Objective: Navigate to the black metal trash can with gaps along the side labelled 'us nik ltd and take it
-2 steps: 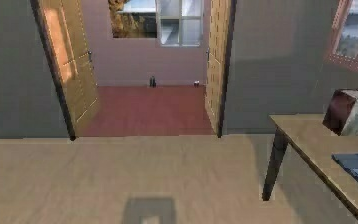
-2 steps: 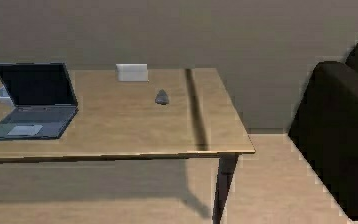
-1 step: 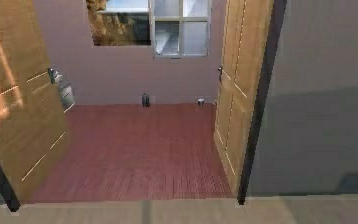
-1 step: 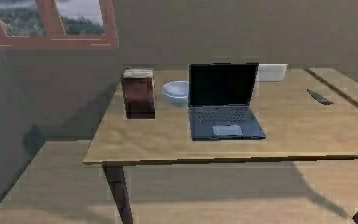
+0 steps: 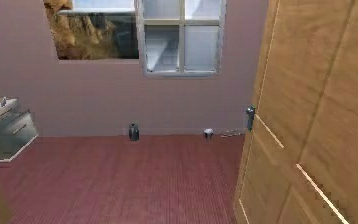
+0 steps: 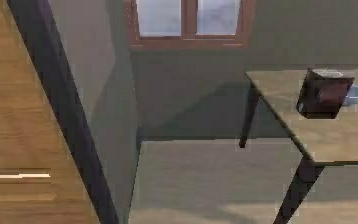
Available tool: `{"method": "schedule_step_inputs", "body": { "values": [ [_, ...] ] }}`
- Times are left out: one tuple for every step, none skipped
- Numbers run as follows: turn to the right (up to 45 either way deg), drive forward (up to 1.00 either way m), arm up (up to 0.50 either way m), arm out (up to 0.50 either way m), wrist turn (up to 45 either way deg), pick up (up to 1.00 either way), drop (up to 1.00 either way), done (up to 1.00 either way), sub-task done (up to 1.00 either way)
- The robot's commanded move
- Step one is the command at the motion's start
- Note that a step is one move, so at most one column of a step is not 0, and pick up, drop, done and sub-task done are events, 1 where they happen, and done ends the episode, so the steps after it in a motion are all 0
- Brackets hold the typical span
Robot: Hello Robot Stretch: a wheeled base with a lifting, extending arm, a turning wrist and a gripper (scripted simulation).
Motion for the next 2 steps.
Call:
{"method": "schedule_step_inputs", "body": {
  "values": [
    [0.0, 1.00, 0.00, 0.00, 0.0, 0.00, 0.00, 0.00, 0.00],
    [3.0, 0.00, 0.00, 0.00, 0.0, 0.00, 0.00, 0.00, 0.00]
  ]
}}
